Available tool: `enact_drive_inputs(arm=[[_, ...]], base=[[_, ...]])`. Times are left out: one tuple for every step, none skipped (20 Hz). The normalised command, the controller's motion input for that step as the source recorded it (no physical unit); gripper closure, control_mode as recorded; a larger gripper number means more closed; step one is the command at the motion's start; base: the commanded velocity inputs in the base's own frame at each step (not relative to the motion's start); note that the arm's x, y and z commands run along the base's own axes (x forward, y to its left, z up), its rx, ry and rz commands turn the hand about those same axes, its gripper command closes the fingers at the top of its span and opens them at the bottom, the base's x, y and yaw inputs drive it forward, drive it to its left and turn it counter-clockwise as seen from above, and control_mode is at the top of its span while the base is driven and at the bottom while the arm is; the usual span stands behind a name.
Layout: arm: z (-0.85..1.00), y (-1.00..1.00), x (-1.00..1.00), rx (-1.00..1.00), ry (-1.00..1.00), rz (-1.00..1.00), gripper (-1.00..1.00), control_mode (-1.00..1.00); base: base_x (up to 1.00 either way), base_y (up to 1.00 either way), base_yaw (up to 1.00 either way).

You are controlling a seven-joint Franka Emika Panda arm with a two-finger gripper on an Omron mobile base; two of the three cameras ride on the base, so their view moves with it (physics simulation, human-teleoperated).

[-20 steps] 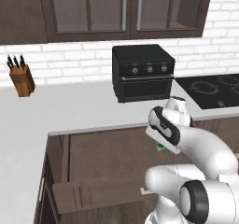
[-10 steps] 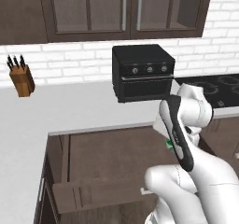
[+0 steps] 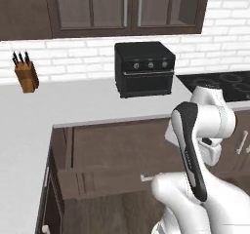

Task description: Pick up the knife from the drawer and place it on the cutting board. Then place the meat from the plate to the cutting board.

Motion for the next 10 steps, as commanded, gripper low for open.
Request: enact_drive_inputs(arm=[[0.00, 0.00, 0.00, 0.00, 0.00, 0.00, 1.00, 1.00], [0.00, 0.00, 0.00, 0.00, 0.00, 0.00, 1.00, 1.00], [0.00, 0.00, 0.00, 0.00, 0.00, 0.00, 1.00, 1.00], [0.00, 0.00, 0.00, 0.00, 0.00, 0.00, 1.00, 1.00], [0.00, 0.00, 0.00, 0.00, 0.00, 0.00, 1.00, 1.00], [0.00, 0.00, 0.00, 0.00, 0.00, 0.00, 1.00, 1.00], [0.00, 0.00, 0.00, 0.00, 0.00, 0.00, 1.00, 1.00], [0.00, 0.00, 0.00, 0.00, 0.00, 0.00, 1.00, 1.00], [0.00, 0.00, 0.00, 0.00, 0.00, 0.00, 1.00, 1.00], [0.00, 0.00, 0.00, 0.00, 0.00, 0.00, 1.00, 1.00]], base=[[-1.00, 0.00, 0.00], [-1.00, 0.00, 0.00], [-1.00, 0.00, 0.00], [-0.86, 0.00, 0.18], [-0.50, 0.00, 0.38], [0.00, 0.00, 0.66], [0.00, 0.00, 0.88], [0.02, 0.00, 0.99], [0.04, 0.00, 1.00], [0.00, 0.00, 1.00]])
